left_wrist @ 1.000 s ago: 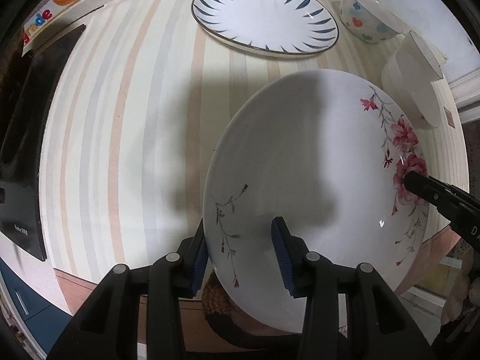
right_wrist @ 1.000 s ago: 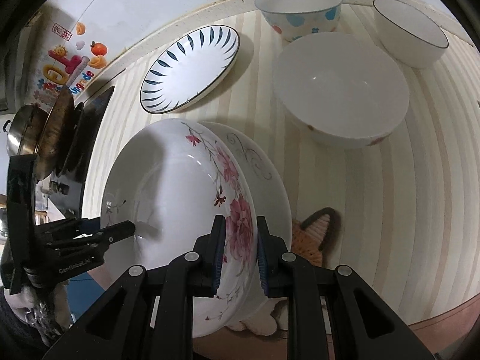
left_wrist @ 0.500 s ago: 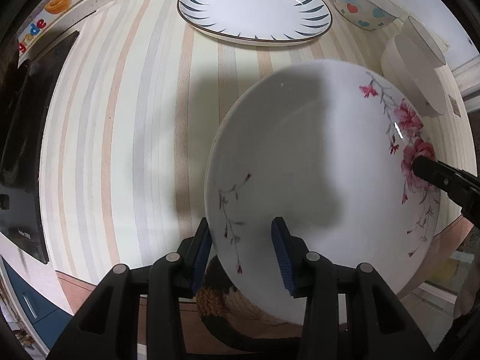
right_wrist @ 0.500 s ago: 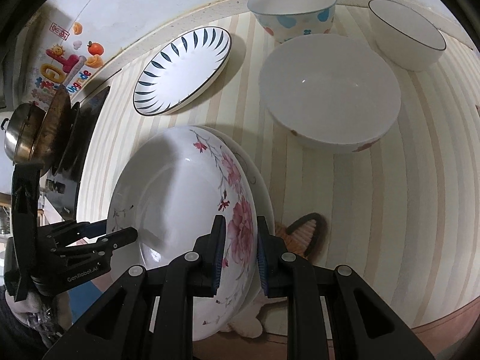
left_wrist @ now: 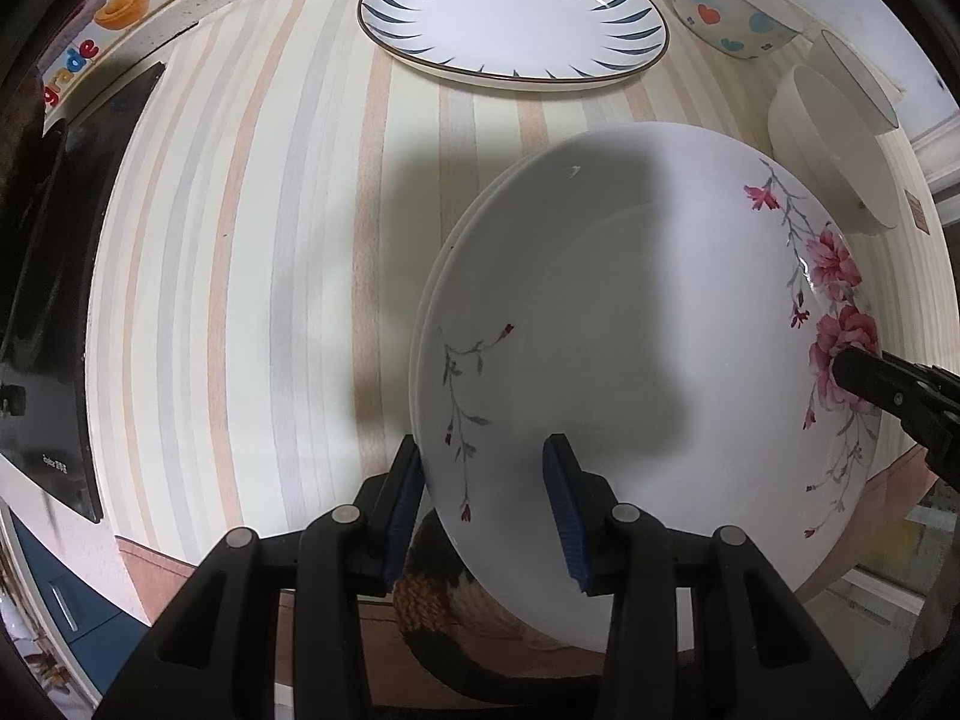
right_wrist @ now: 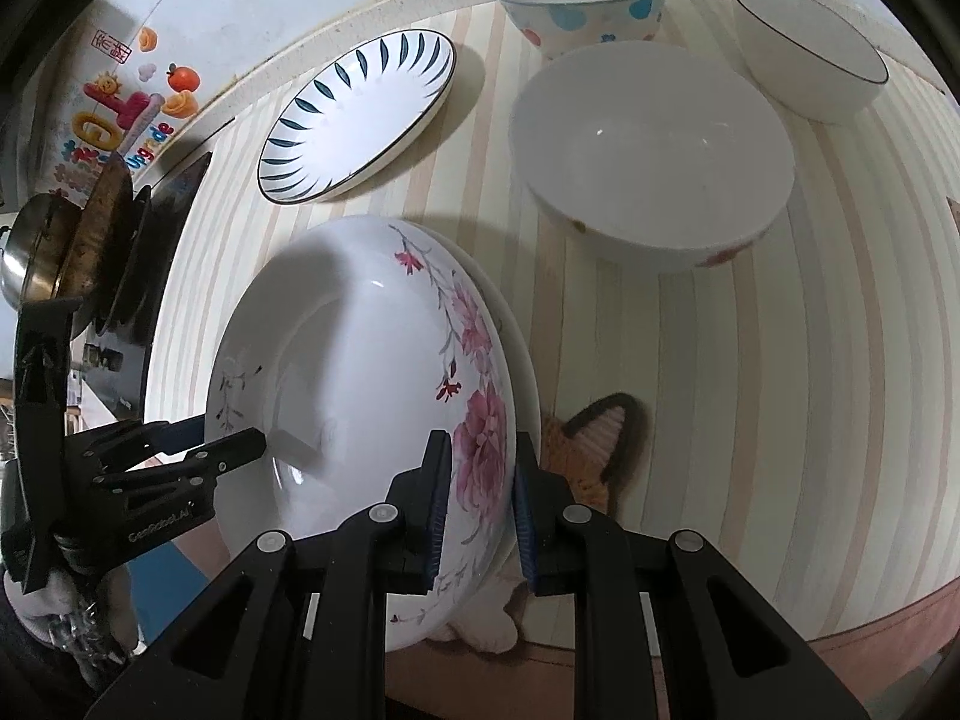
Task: Organize plates and bowls
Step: 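Lift the two stacked plates with both grippers toward the blue-leaf plate, then lower the stack onto the blue-leaf plate and grip its rim too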
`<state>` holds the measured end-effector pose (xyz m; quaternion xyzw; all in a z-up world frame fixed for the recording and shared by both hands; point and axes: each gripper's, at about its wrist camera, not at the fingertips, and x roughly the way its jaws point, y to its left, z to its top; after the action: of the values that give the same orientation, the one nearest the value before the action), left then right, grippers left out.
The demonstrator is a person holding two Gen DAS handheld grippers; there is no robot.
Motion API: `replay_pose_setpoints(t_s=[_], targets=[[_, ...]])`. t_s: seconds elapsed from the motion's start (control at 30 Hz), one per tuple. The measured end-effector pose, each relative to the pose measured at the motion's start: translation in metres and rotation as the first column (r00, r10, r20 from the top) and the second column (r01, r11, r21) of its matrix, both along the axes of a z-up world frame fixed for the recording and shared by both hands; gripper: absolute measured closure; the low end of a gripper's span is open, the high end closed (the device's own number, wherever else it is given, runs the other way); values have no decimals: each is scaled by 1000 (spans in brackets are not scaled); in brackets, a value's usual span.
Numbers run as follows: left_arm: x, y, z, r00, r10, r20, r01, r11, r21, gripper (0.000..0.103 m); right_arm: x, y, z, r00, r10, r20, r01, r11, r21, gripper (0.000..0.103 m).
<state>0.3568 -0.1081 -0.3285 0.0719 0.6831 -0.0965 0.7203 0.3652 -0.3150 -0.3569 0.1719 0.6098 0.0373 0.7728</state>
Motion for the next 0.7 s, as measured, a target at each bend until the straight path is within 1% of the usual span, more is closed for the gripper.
replay_pose_setpoints(t_s=[0.23, 0.33, 0.4, 0.5, 0.6, 0.7], targets=[[0, 1, 1, 1000, 7, -10, -7, 1000, -2, 65, -2, -2, 3, 1000, 3, -16, -3, 1000, -5, 82], [3, 3, 0, 1000, 8, -17, -8, 1000, -2, 65, -2, -5, 2, 1000, 9, -28, -10, 1000, -29, 82], [4, 3, 0, 1000, 6, -20, -6, 1000, -1, 65, -2, -7, 3, 1000, 10, -29, -10, 1000, -12, 82], [6, 3, 1, 1000, -5, -21, 5, 1000, -2, 65, -1, -8, 5, 999, 14, -39, -15, 1000, -11, 82], [6, 9, 12, 1000, -7, -1, 7, 1000, 4, 65, 0, -10, 14, 999, 17, -31, -17, 1000, -3, 82], [10, 16, 31, 1000, 6, 31, -6, 1000, 4, 65, 5, -11, 32, 1000, 21, -4, -21, 1000, 11, 82]])
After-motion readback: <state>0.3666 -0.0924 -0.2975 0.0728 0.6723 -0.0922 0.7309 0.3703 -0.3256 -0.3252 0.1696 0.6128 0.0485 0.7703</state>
